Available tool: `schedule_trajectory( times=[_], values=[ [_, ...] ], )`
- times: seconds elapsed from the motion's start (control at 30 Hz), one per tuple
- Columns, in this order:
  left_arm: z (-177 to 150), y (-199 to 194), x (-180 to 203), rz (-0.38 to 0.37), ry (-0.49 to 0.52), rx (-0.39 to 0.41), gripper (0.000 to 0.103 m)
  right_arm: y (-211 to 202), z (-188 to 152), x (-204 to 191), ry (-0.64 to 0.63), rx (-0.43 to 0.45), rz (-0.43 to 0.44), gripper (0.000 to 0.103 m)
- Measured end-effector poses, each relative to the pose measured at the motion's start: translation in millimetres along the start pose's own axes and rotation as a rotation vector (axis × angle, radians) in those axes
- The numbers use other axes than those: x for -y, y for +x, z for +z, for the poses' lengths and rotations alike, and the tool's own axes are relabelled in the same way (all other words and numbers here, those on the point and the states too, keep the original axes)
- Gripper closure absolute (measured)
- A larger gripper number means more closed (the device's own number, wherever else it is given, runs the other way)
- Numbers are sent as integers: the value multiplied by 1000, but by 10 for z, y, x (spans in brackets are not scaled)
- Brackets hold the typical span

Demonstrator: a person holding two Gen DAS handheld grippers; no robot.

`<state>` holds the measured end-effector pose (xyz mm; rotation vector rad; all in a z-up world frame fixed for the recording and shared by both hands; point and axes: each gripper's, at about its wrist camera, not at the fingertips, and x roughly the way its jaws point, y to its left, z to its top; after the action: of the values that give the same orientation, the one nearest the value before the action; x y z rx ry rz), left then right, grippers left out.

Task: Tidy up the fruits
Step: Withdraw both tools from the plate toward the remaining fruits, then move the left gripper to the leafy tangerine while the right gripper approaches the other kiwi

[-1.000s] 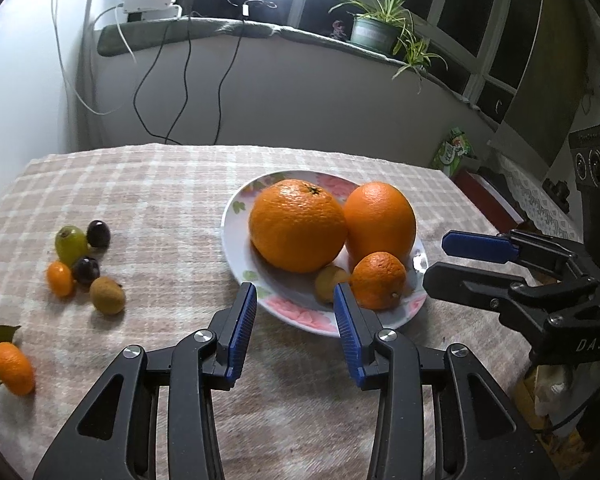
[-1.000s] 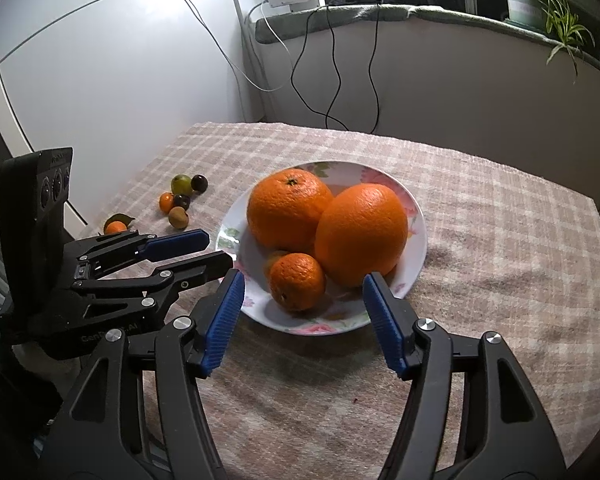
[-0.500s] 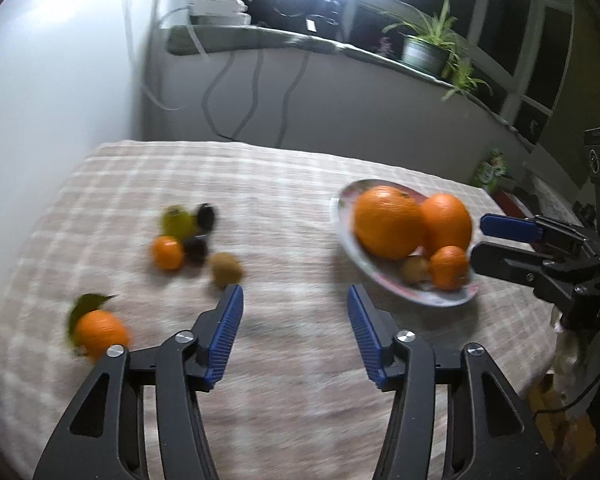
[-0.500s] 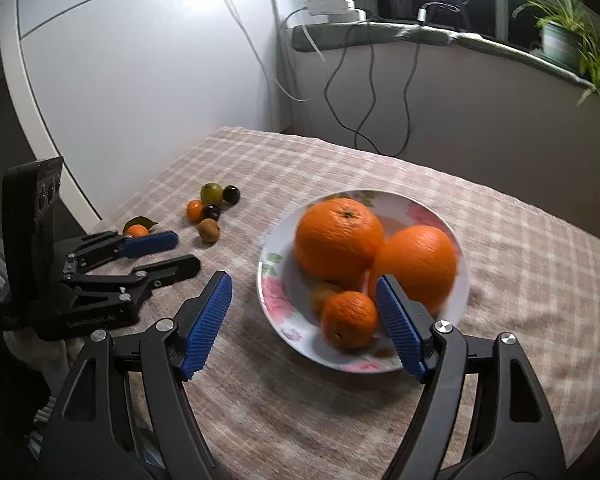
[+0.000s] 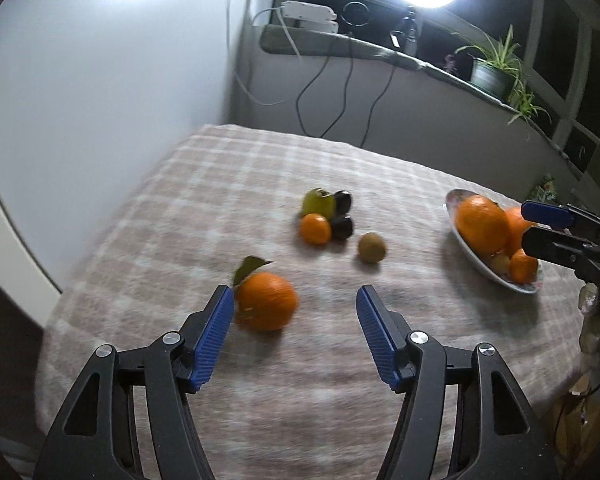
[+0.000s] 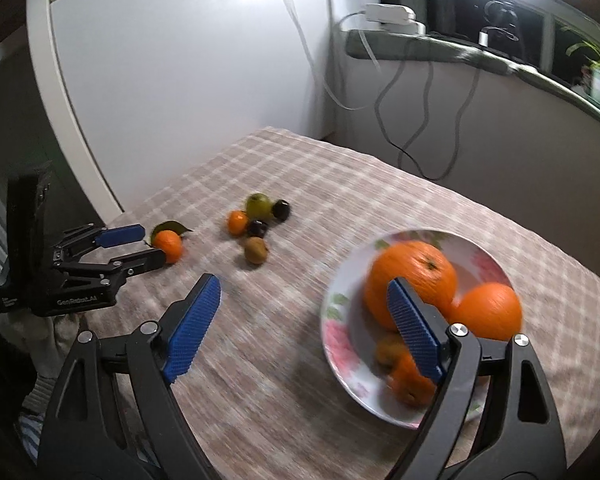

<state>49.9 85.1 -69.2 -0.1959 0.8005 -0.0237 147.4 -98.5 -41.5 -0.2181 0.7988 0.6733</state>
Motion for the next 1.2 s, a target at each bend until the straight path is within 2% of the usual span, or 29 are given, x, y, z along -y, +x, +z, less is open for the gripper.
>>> schedule_trajectory(
  times=[0.33,0.6,1.03,1.2],
  values=[
    [-23,96,-199,-14,-43,-23,40,468,156,-386,-89,-47,63,15],
    [-38,189,-272,-53,-70,-45,43,767,254,-459,-72,-104,104,16],
    [-22,280,-307,-75,-74,-62,51,1174,285,-411,-40,-206,89,44],
    [-34,294,-311,-77,-71,-67,54,1253,297,-408,-40,-221,81,46]
  ],
)
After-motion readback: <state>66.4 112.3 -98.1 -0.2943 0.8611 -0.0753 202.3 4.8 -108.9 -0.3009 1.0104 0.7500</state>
